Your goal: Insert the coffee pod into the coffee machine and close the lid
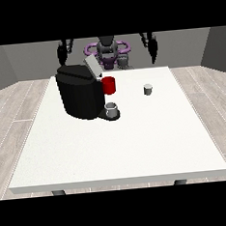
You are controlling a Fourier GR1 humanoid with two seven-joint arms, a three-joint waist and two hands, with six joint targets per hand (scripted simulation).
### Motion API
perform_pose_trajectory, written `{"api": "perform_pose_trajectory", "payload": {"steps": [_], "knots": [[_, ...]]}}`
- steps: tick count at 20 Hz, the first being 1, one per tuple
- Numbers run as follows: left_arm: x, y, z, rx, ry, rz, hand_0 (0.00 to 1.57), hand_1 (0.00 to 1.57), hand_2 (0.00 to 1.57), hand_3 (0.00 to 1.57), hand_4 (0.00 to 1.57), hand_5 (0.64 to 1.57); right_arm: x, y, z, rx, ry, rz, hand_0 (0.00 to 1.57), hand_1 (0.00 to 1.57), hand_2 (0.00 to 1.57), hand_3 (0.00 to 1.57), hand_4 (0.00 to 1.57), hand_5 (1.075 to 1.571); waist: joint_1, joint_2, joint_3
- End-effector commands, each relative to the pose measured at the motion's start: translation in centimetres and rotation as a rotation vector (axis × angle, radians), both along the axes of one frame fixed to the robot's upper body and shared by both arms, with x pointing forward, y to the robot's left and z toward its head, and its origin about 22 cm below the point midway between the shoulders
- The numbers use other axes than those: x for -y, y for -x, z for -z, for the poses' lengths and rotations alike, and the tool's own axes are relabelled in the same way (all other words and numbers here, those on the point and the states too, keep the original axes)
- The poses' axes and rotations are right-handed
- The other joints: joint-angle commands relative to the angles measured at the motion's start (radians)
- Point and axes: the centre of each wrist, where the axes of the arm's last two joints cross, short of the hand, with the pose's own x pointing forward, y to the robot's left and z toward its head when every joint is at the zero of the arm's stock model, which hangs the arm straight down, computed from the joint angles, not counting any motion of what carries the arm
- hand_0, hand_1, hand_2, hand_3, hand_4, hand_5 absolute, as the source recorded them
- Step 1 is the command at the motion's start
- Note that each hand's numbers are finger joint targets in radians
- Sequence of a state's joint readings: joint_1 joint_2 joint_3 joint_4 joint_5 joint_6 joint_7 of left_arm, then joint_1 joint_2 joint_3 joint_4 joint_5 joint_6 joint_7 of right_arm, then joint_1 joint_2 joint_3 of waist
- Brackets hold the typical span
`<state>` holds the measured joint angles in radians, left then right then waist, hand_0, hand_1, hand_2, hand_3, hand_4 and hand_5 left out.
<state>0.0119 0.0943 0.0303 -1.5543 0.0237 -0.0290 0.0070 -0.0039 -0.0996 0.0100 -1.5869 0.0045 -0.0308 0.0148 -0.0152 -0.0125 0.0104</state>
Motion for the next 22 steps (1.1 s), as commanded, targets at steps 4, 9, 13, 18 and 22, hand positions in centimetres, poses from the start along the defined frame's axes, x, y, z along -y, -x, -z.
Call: {"api": "perform_pose_trajectory", "payload": {"steps": [4,9,13,18,22], "knots": [[-2.2,0.3,-0.8,0.052,-0.216,0.172,0.0,0.0,0.0,0.0,0.0,1.571,-1.2,1.2,2.1,-0.024,-0.04,-0.006,0.0,0.0,0.0,0.0,0.0,1.571,0.001,-0.018,-0.0103],[-5.2,-2.7,-4.2,0.12,-0.481,0.218,0.0,0.0,0.0,0.0,0.0,1.571,-0.4,-1.6,-0.6,0.1,0.122,0.1,0.0,0.0,0.0,0.0,0.0,1.571,-0.048,0.095,-0.0108],[-7.8,-4.7,-5.4,0.067,-0.555,0.199,0.0,0.0,0.0,0.0,0.0,1.571,-2.2,-1.6,-1.0,0.122,0.129,0.064,0.0,0.0,0.0,0.0,0.0,1.571,-0.097,0.12,-0.0107],[-9.0,-6.2,-5.0,-0.011,-0.673,0.195,0.0,0.0,0.0,0.0,0.0,1.571,-2.9,-2.5,-3.6,0.139,0.122,0.014,0.0,0.0,0.0,0.0,0.0,1.571,-0.146,0.148,-0.0109],[-10.6,-7.5,-4.9,-0.061,-0.703,0.197,0.0,0.0,0.0,0.0,0.0,1.571,-4.6,-2.2,-2.7,0.163,0.089,-0.023,0.0,0.0,0.0,0.0,0.0,1.571,-0.168,0.205,-0.0108]]}}
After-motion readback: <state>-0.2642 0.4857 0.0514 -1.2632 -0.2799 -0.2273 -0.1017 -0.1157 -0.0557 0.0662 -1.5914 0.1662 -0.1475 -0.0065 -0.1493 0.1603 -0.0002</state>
